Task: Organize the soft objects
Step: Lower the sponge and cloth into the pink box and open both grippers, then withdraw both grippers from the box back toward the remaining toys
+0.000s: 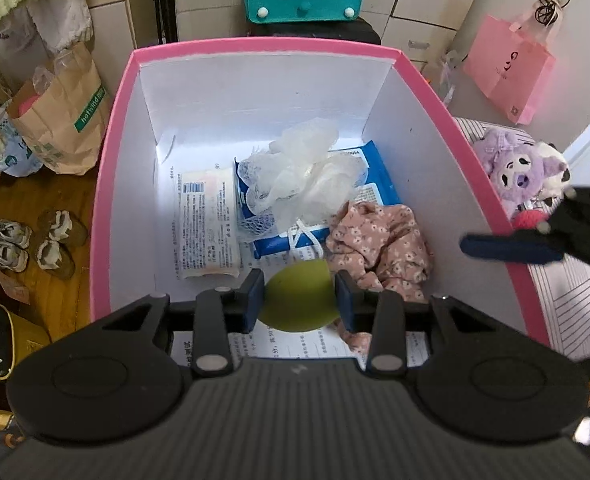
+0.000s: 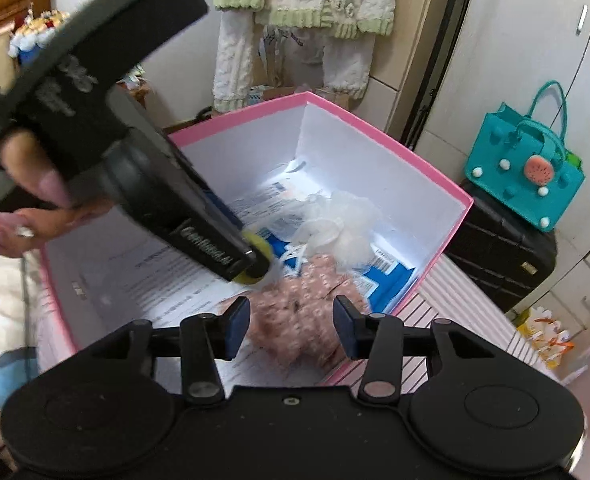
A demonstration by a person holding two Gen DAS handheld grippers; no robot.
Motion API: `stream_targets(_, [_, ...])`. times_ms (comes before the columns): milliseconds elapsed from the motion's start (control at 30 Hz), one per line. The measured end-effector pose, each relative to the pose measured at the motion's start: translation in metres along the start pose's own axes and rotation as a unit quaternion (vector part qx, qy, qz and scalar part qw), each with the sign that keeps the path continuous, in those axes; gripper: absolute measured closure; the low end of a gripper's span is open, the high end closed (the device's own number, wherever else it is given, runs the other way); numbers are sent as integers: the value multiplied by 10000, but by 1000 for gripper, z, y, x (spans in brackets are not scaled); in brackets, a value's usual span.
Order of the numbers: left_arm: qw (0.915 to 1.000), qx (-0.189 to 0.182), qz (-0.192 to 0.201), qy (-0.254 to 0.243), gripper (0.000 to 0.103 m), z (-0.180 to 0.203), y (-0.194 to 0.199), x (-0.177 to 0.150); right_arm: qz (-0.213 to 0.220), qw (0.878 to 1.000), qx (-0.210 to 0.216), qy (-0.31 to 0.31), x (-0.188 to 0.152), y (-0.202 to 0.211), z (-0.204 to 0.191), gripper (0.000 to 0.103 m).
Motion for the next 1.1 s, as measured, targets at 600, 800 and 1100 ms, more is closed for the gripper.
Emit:
stream_targets(600, [9984, 209, 434, -292, 47, -1, 75, -32, 365, 9977, 373, -443, -17, 71, -33, 52])
stream_targets(800, [9953, 260, 658, -656, 39, 6, 120, -57, 469, 9976, 383, -348, -25, 96, -49, 48])
stream_targets(1100, [9869, 142, 1125, -1145, 32, 26, 176, -95, 593, 9957, 547, -445, -36, 125, -63, 38])
Point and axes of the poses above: each gripper's, at about its wrist camera, not at the fingertips, and y roughly against the way its jaws point, z to its right, x to its top, the point moved 4 cm from there along -y, roughly the way its jaws point, and after that the axes turned 4 degrees about x, right-handed, at the moved point
